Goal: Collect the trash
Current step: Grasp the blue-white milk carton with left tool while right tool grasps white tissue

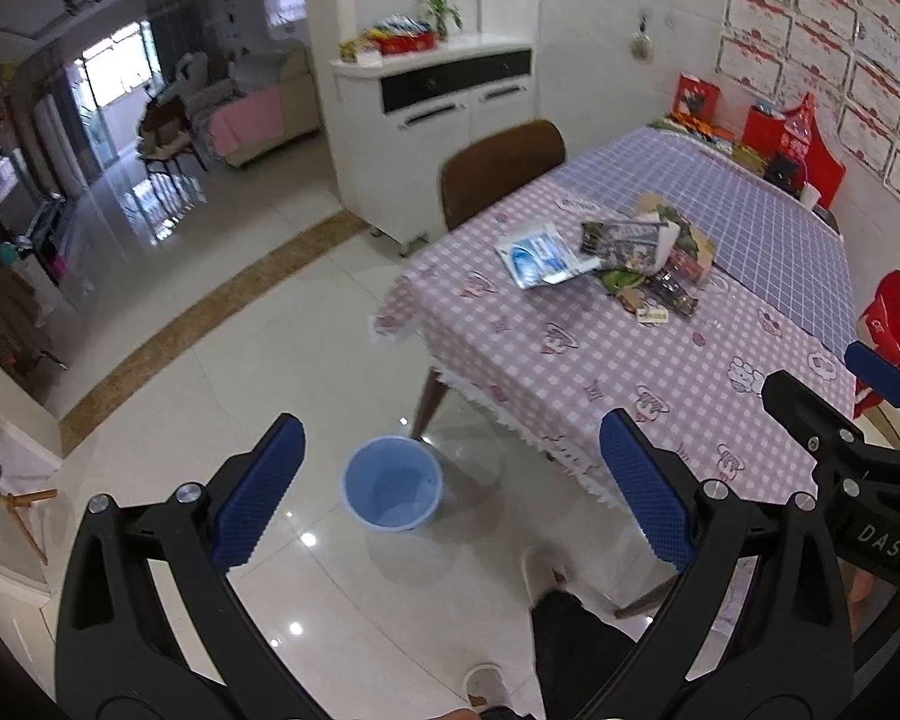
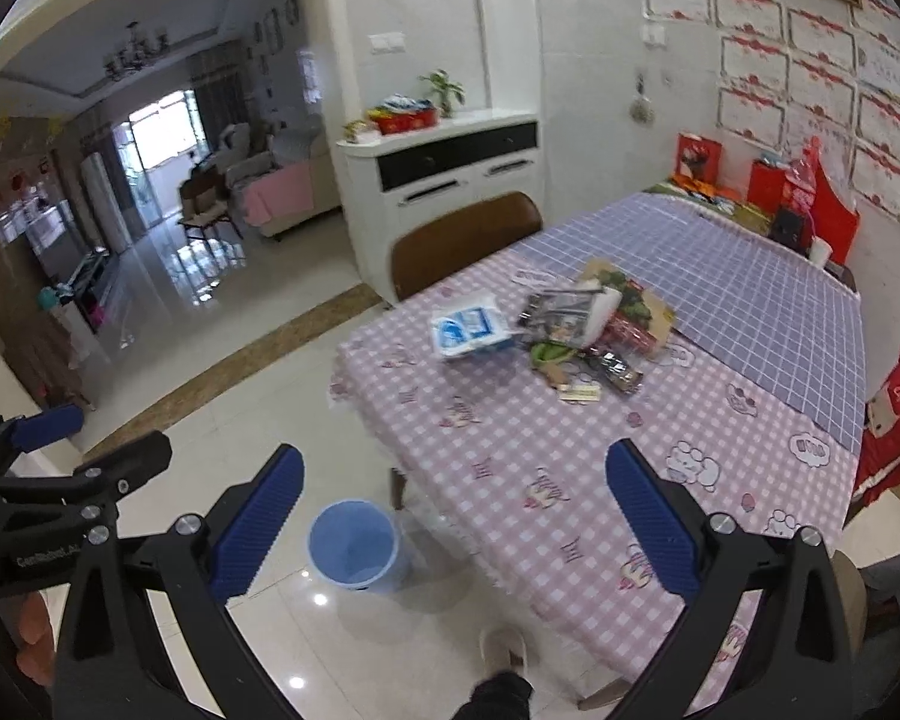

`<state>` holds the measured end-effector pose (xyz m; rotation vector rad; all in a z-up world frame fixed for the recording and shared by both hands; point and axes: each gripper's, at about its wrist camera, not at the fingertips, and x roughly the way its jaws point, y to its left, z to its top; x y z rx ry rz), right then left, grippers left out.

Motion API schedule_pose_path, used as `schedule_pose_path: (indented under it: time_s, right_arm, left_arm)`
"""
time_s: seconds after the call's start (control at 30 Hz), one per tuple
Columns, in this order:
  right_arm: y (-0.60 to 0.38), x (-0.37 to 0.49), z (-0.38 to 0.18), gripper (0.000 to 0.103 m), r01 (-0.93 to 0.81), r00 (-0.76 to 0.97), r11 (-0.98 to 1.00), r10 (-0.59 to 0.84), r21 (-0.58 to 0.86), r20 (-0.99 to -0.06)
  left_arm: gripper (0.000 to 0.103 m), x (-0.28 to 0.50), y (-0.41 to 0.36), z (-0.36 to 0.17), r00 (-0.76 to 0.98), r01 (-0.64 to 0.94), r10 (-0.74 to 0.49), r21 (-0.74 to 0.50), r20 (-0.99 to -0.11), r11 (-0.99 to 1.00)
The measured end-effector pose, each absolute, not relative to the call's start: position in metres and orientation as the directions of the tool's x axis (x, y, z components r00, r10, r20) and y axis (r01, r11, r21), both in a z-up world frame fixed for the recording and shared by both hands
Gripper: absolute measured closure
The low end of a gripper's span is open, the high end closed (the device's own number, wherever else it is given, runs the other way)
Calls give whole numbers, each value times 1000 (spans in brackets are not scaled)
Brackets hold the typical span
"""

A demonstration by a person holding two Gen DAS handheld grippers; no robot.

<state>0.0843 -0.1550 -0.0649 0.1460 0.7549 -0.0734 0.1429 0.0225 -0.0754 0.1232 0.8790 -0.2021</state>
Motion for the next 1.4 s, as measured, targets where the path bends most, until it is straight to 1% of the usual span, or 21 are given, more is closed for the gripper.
schedule_pose_path:
  time_s: [0.07,0.2,0.3,0.43,0.5,0.6,0.77,0.83,0.9,1.0,1.03,1.07,1.1,1.13,1.17,1.23,1.27,1.3,1.33,1.37,1.4]
  right_arm:
    - [-176,102,-78,4,142,715,983,-20,118,-699]
    - [-229,153,-112,4,195,668,971,-30,137,-743]
    - [-269,195,-137,4,232,624,961,-28,152,-781]
    - [-310,247,-166,4,269,588,950,-33,156,-808]
    - [-329,274,-183,4,288,564,944,-31,162,-826]
    - [-353,309,-208,4,315,530,928,0,197,-848]
    - [-375,354,-237,4,337,509,911,35,237,-860]
    - [-381,368,-244,4,347,505,902,52,258,-862]
    - [-386,382,-251,4,356,506,890,73,284,-860]
    - [-392,400,-262,5,366,506,871,110,328,-856]
    - [-393,406,-265,5,366,509,863,127,348,-851]
    - [-393,411,-267,8,367,508,860,133,354,-851]
    - [-392,414,-269,12,366,507,860,137,357,-851]
    - [-392,418,-271,23,365,506,856,149,367,-850]
    - [-393,422,-275,29,368,500,846,171,387,-849]
    - [-395,426,-281,35,380,492,829,195,410,-849]
    - [-396,428,-283,46,387,485,824,199,413,-851]
    - [-397,429,-286,53,390,482,822,202,415,-853]
    - [-399,429,-287,64,392,479,816,212,424,-852]
    - [-400,428,-286,67,391,482,811,222,435,-847]
    - [-399,428,-284,72,387,485,814,220,433,-846]
  left_arm:
    - [6,168,0,-90,597,250,-132,27,-791,968]
    - [6,224,-54,-121,566,300,-118,71,-816,951]
    - [6,273,-98,-150,514,367,-120,91,-849,926]
    - [7,332,-147,-190,489,439,-114,131,-865,889]
    - [7,353,-162,-209,470,471,-105,148,-877,870]
    - [7,386,-183,-235,448,495,-58,194,-892,847]
    - [7,420,-202,-259,432,526,-34,221,-901,821]
    - [7,426,-210,-269,430,541,-7,252,-903,802]
    - [11,432,-214,-275,428,547,12,269,-904,793]
    - [19,438,-215,-279,397,557,-2,239,-918,795]
    - [28,440,-214,-280,385,561,-10,226,-923,796]
    - [45,443,-215,-281,377,562,-10,220,-926,797]
    - [55,446,-214,-283,364,561,-8,213,-931,800]
    - [69,449,-213,-284,338,558,-17,186,-941,809]
    - [70,451,-211,-283,321,552,-30,161,-946,818]
    - [73,454,-206,-280,310,533,-62,120,-949,837]
    - [77,455,-204,-279,308,529,-72,108,-949,842]
    - [80,456,-203,-277,310,522,-81,98,-947,847]
    - [84,458,-201,-275,312,515,-90,89,-946,853]
    - [89,459,-198,-272,310,504,-106,69,-945,861]
    - [91,460,-194,-269,309,493,-118,52,-944,869]
